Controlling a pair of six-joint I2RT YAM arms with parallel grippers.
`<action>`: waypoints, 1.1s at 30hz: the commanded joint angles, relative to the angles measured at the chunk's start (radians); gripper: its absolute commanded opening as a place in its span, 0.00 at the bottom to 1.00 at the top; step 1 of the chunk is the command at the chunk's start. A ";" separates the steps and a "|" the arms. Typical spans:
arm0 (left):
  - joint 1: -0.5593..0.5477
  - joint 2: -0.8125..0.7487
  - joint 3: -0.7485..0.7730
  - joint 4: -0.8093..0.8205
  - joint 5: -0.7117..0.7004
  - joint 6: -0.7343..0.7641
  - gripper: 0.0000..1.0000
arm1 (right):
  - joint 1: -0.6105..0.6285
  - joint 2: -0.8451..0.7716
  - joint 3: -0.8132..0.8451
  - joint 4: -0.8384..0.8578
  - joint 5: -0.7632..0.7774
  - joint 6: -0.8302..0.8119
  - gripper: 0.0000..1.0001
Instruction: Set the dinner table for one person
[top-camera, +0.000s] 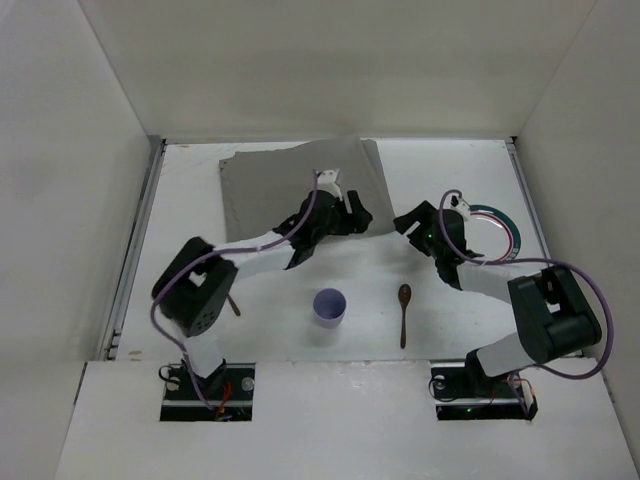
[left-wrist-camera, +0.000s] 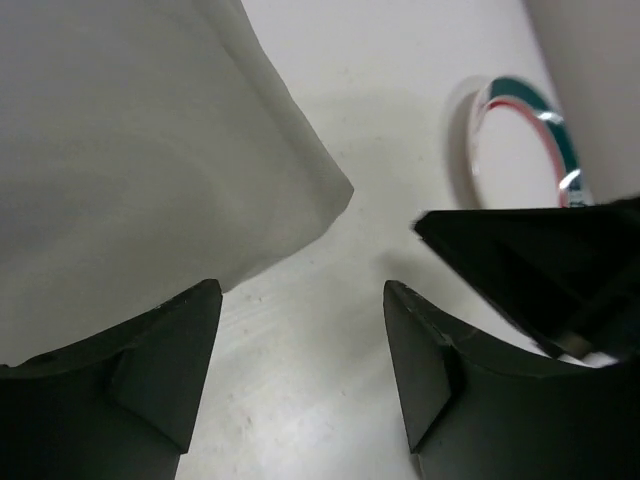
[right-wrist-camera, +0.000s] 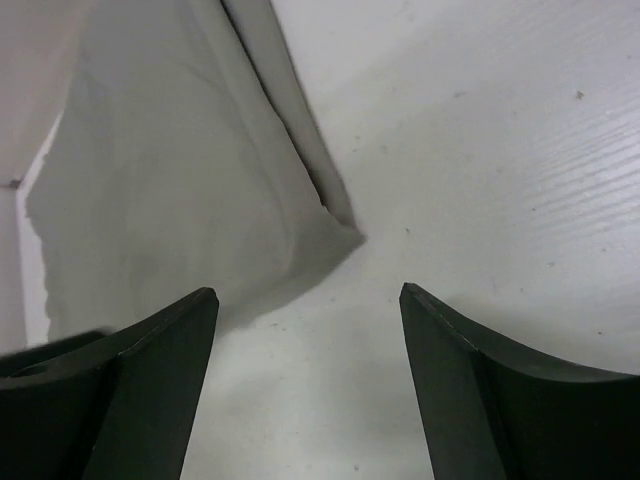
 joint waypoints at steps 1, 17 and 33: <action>0.032 -0.246 -0.145 0.084 -0.117 -0.078 0.65 | 0.020 0.027 0.077 -0.049 0.037 0.035 0.79; 0.324 -0.619 -0.702 -0.192 -0.404 -0.356 0.63 | 0.036 0.234 0.255 -0.187 0.037 0.114 0.58; 0.398 -0.470 -0.704 -0.018 -0.379 -0.442 0.42 | 0.028 0.244 0.258 -0.175 0.035 0.151 0.13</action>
